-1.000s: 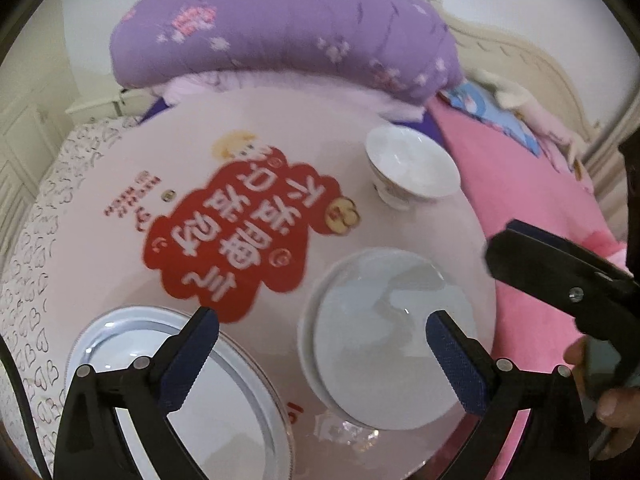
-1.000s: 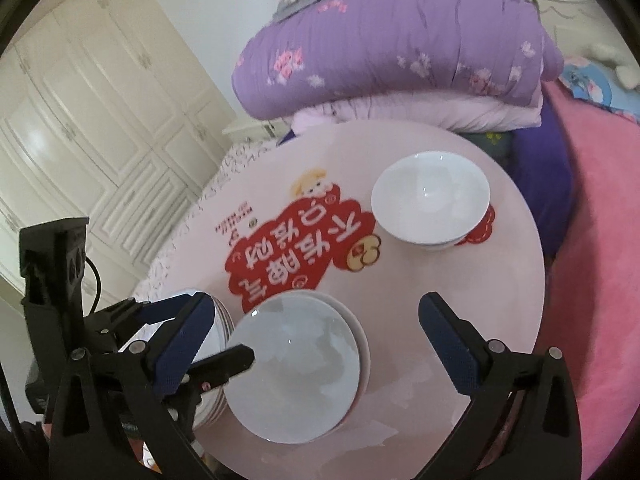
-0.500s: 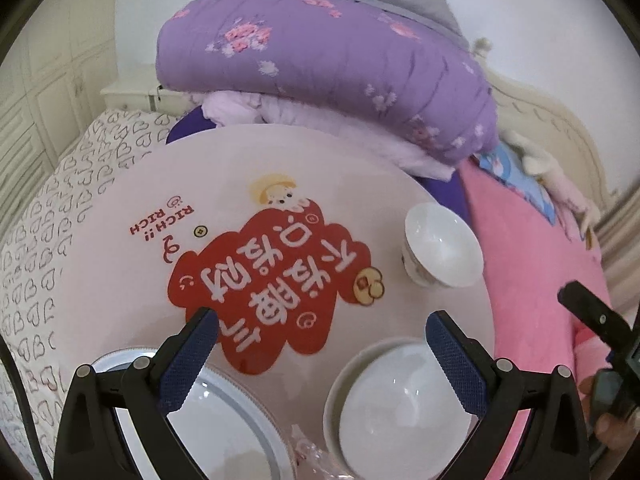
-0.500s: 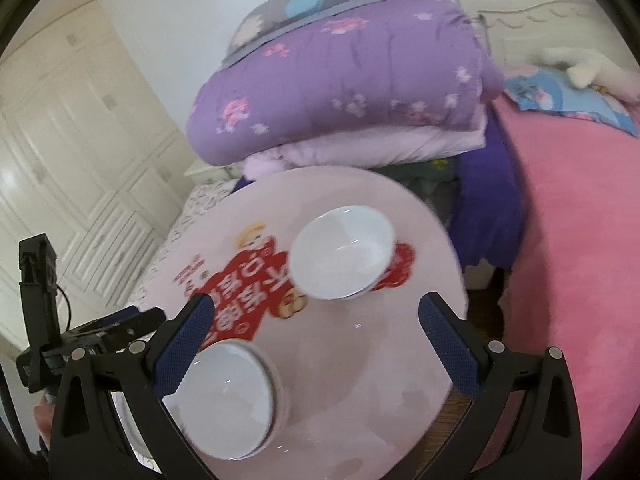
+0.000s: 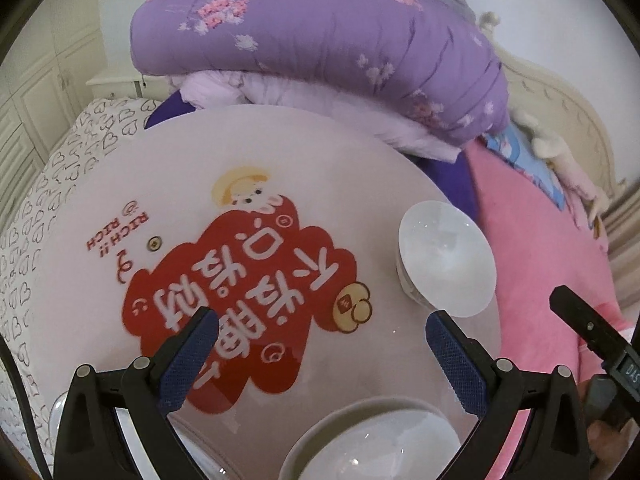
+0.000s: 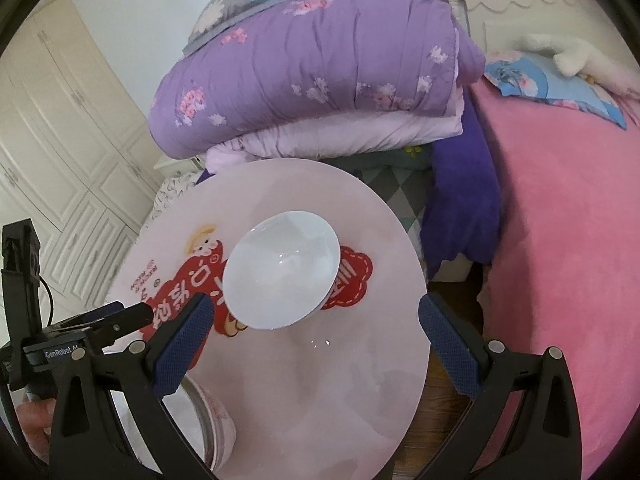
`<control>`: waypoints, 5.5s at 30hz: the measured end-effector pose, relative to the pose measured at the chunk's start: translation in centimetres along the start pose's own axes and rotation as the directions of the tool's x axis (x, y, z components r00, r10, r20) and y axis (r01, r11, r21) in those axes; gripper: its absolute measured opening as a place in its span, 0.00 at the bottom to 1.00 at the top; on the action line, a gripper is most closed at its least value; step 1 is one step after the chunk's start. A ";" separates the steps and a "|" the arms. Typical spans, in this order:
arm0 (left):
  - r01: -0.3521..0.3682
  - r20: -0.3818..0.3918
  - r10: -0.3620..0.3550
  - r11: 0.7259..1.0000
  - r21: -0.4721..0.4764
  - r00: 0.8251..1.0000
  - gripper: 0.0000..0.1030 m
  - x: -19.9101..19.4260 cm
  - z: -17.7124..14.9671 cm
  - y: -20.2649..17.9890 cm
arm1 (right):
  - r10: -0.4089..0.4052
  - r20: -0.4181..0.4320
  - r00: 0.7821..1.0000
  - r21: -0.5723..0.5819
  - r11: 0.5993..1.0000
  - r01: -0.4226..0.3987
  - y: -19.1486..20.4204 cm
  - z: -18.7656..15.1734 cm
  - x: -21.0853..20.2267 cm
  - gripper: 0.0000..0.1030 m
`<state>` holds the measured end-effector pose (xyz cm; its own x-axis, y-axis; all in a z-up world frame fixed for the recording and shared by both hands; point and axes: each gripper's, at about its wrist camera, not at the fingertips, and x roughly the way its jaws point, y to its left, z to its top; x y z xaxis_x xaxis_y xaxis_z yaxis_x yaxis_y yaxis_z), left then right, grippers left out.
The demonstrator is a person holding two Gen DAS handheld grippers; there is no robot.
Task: Organize plates and bowls
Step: 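Move both tools toward the remaining white bowl, then close both tools on the rim of the white bowl, then lift the bowl with both tools and carry it to the bowl stack, then lower the held bowl into the bowl stack with both tools, then open both tools to release the bowl on the stack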
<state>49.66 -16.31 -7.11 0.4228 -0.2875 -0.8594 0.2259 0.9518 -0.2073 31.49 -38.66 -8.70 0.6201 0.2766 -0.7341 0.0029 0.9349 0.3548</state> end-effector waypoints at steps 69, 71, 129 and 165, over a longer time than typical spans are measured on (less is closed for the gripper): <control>0.162 -0.185 -0.165 0.986 -0.032 0.969 0.12 5.0 2.9 -2.1 | 0.013 -0.131 0.991 -0.082 0.996 -0.024 5.2 1.1 3.8 0.12; 0.168 -0.172 -0.170 0.985 -0.028 0.970 0.12 3.4 2.5 -1.5 | 0.013 -0.120 0.993 -0.097 0.995 -0.025 5.9 1.0 2.9 0.12; 0.101 -0.191 -0.066 0.979 0.176 0.979 0.15 -7.1 -10.9 -0.3 | 0.049 -0.229 0.972 -0.217 0.971 -0.100 10.5 -9.8 -2.1 0.15; 0.168 -0.173 -0.155 0.984 0.064 0.973 0.82 -7.8 -9.4 3.2 | 0.053 -0.221 0.974 -0.195 0.976 -0.097 10.8 -9.2 -1.6 0.68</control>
<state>38.84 -10.06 -5.45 0.2240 -0.4087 -0.8847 0.3496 0.8811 -0.3185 23.28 -26.98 -9.06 0.4310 0.3679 -0.8239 -0.2100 0.9289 0.3050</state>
